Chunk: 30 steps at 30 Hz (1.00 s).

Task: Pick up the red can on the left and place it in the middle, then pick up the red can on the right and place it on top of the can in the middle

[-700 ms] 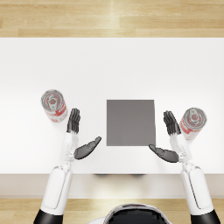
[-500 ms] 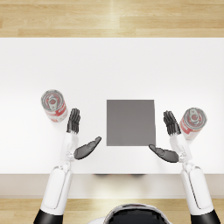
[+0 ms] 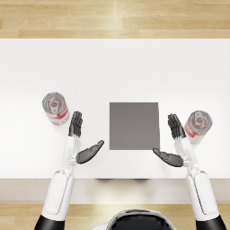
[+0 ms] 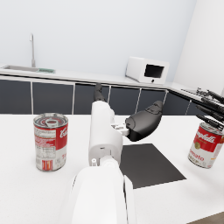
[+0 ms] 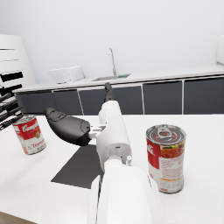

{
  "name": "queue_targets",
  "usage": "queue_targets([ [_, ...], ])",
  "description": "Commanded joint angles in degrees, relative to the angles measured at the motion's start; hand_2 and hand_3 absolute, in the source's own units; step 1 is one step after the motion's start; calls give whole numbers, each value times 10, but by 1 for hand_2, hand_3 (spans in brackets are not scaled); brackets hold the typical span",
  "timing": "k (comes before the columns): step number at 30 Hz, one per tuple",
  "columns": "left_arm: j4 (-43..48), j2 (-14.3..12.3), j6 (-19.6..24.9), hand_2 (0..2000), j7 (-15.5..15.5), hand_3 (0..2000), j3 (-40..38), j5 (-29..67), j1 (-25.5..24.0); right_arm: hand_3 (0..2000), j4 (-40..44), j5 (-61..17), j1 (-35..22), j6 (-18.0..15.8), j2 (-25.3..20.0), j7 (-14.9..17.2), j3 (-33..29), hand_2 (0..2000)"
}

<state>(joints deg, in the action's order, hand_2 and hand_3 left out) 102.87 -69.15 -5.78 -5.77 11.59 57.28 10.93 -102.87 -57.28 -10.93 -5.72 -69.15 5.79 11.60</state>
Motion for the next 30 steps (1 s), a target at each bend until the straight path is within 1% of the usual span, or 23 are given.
queue_targets([
  [1,0,0,0,0,0,0,0,0,0,0,0,0,0,0,0,0,0,0],
  [2,0,0,0,0,0,0,0,0,0,0,0,0,0,0,0,0,0,0],
  [3,-9,-1,0,0,0,0,17,0,1,0,0,0,0,0,0,0,0,0],
  [4,-8,-2,16,0,16,0,15,0,1,0,9,0,-1,0,-1,0,17,0],
  [5,-6,-8,28,0,28,0,3,0,8,0,3,0,-5,16,-5,-16,14,0],
  [7,-1,-18,43,0,42,0,-19,0,21,0,-17,0,-5,36,-9,-37,0,0],
  [10,-14,-32,52,0,52,0,-57,76,51,0,-41,-76,-10,49,-16,-50,-35,0],
  [14,-30,-40,56,0,56,0,-100,178,79,0,-49,-178,-16,55,-22,-56,-74,0],
  [16,-40,-42,57,0,57,0,-127,222,96,0,-58,-210,-19,56,-25,-57,-98,0],
  [18,-57,-43,57,0,57,0,-146,245,111,0,-62,-226,-23,57,-27,-57,-120,0],
  [21,-95,-43,58,0,58,0,-173,260,137,0,-62,-237,-20,57,-29,-58,-156,0],
  [24,-163,-44,58,0,58,0,-188,266,161,0,-49,-241,-13,57,-31,-58,-177,0],
  [27,-229,-47,58,0,58,0,-188,268,170,0,-23,-242,-9,57,-34,-58,-192,0],
  [30,-272,-50,58,0,58,0,-184,268,167,0,16,-243,1,57,-37,-58,-194,0],
])
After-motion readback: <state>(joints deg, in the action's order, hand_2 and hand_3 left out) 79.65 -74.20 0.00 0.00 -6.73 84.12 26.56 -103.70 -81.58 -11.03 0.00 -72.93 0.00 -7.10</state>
